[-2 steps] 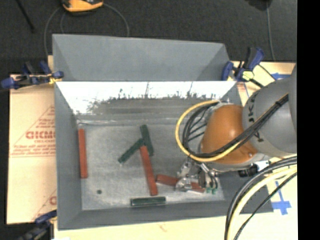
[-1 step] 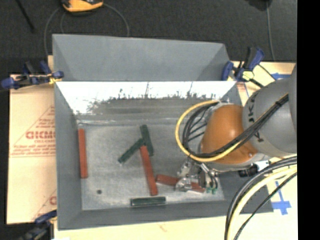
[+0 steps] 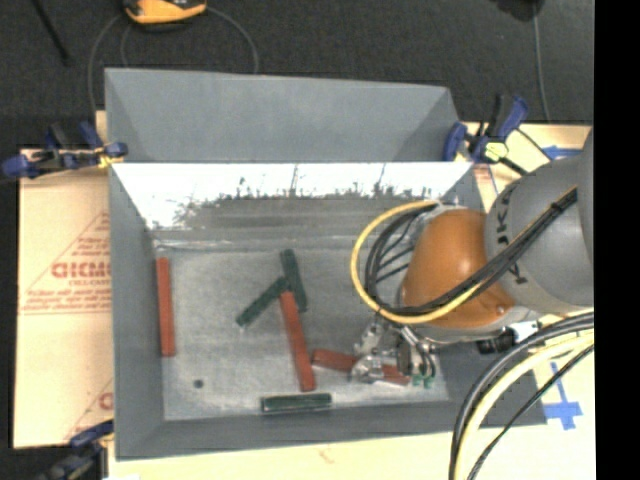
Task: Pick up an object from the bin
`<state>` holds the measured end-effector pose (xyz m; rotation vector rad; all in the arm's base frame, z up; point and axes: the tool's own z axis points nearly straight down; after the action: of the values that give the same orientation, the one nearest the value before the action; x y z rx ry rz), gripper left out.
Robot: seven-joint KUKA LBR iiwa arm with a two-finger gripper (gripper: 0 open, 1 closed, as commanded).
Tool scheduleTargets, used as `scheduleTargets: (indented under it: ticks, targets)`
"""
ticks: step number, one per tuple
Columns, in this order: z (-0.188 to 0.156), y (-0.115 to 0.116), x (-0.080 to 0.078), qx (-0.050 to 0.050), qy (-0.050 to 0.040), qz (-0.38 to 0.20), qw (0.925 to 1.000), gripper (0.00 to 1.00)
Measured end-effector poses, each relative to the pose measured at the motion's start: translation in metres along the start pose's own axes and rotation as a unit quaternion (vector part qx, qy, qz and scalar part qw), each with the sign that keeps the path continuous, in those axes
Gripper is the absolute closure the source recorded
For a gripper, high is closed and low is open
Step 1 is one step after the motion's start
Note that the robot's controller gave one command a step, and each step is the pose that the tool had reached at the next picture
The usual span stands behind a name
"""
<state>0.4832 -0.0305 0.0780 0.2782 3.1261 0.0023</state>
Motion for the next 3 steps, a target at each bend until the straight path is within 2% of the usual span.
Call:
scheduleTargets:
  ticks: [3]
  targets:
    - [0.0, 0.0, 0.0, 0.0, 0.0, 0.0, 1.0, 1.0]
